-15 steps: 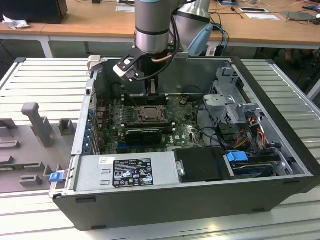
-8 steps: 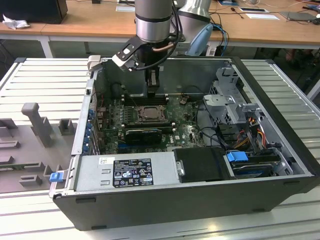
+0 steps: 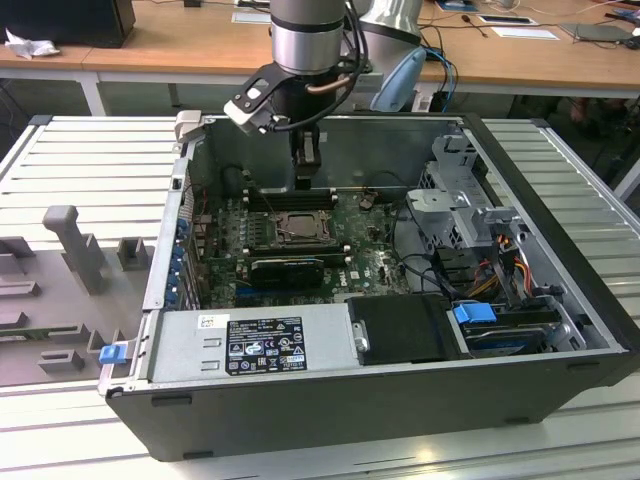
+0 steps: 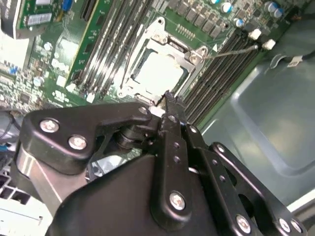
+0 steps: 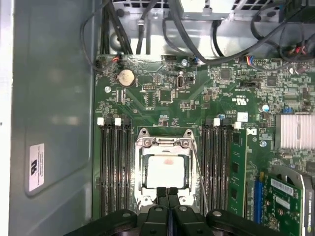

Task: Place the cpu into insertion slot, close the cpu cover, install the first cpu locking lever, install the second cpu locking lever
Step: 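Install the first cpu locking lever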

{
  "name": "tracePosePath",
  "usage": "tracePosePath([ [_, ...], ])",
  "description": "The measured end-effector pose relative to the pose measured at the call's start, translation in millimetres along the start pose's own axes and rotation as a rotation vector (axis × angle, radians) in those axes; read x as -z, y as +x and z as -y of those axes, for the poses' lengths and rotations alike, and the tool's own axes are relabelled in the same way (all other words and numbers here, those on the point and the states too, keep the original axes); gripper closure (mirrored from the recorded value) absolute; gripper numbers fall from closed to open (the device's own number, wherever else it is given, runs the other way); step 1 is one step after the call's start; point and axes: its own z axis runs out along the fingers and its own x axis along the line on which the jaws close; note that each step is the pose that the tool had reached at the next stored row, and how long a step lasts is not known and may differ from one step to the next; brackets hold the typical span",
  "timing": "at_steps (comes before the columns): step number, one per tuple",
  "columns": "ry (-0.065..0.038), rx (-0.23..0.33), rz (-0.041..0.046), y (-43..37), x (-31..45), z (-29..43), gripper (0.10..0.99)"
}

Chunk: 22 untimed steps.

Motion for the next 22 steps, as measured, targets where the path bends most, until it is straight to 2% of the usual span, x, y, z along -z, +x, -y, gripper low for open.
tracePosePath([
  [5,0.001,0.084,-0.0016,0.0,0.0,0.0,0.980],
  [18,0.002,0.197,-0.0040,0.0,0.0,0.0,0.980],
  [21,0.002,0.248,-0.0051,0.0,0.0,0.0,0.980],
  [22,0.003,0.289,-0.0060,0.0,0.0,0.0,0.980],
])
